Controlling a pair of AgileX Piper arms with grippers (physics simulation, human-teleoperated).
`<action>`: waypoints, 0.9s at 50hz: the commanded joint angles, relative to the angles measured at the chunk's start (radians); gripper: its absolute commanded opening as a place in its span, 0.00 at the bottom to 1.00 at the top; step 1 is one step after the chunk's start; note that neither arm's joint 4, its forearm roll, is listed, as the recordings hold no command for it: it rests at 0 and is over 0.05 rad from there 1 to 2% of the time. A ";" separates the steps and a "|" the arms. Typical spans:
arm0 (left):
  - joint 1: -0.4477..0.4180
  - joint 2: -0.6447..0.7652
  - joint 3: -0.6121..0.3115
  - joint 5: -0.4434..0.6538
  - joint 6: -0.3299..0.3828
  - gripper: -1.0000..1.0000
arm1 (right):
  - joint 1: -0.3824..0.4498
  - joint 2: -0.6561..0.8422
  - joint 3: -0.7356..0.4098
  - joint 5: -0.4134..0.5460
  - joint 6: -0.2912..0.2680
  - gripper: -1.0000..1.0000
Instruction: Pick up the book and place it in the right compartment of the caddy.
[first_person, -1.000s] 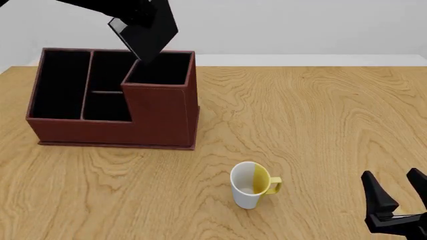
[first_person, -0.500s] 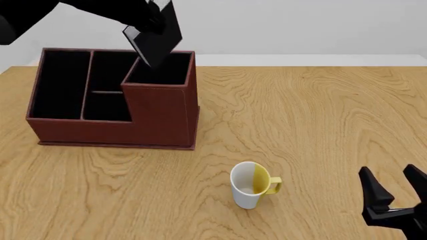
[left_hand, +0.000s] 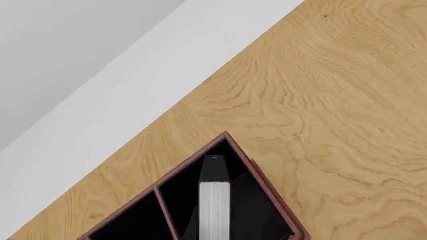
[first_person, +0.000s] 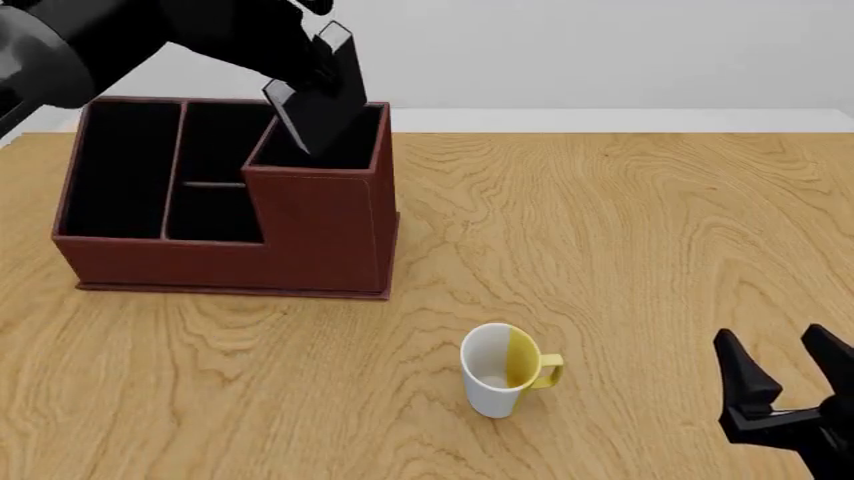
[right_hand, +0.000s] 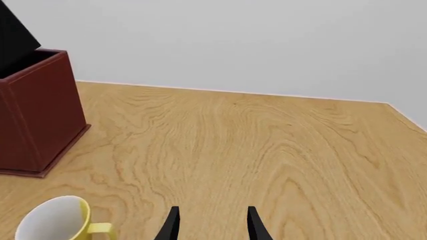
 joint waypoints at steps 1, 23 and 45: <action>0.008 0.020 0.005 -0.033 0.020 0.00 | -0.002 0.019 0.000 -0.016 -0.002 1.00; 0.021 0.059 0.033 -0.079 0.027 0.00 | -0.005 0.052 0.000 -0.045 -0.003 1.00; 0.026 0.085 0.067 -0.116 0.030 0.00 | -0.005 0.106 0.000 -0.093 -0.004 1.00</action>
